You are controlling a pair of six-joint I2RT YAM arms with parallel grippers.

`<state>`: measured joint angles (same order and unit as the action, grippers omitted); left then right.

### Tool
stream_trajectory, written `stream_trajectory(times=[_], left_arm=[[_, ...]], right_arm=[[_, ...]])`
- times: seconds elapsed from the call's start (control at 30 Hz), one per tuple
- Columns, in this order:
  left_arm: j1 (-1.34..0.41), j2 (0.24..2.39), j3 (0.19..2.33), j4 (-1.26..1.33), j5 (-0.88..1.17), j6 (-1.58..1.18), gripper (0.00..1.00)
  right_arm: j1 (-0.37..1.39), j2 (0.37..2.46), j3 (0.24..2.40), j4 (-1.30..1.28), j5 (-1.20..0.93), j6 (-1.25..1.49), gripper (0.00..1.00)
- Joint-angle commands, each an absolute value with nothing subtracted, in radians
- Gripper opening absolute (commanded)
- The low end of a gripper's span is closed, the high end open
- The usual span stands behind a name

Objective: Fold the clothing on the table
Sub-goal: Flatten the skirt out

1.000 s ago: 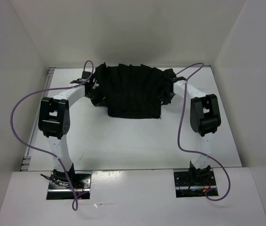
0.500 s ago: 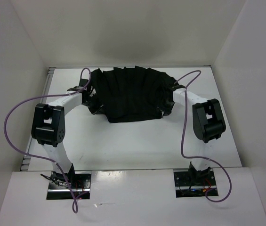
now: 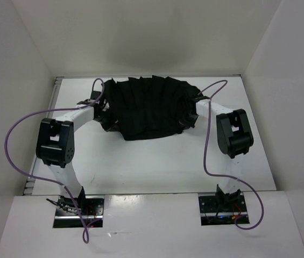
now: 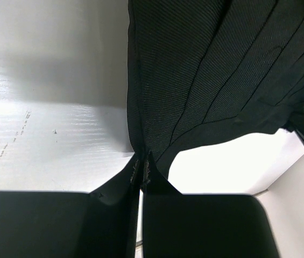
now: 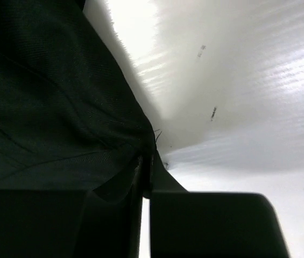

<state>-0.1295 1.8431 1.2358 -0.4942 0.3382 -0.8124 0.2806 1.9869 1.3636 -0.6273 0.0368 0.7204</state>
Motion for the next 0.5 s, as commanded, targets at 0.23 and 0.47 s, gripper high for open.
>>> stream_trajectory(times=[0.23, 0.47], left_arm=[[-0.014, 1.642, 1.059, -0.462, 0.302, -0.850, 0.00], [-0.002, 1.647, 1.046, -0.503, 0.252, -0.830, 0.00]], right_arm=[[0.215, 1.917, 1.336, -0.666, 0.259, 0.756, 0.00], [0.195, 1.908, 1.316, -0.727, 0.289, 0.767, 0.00]])
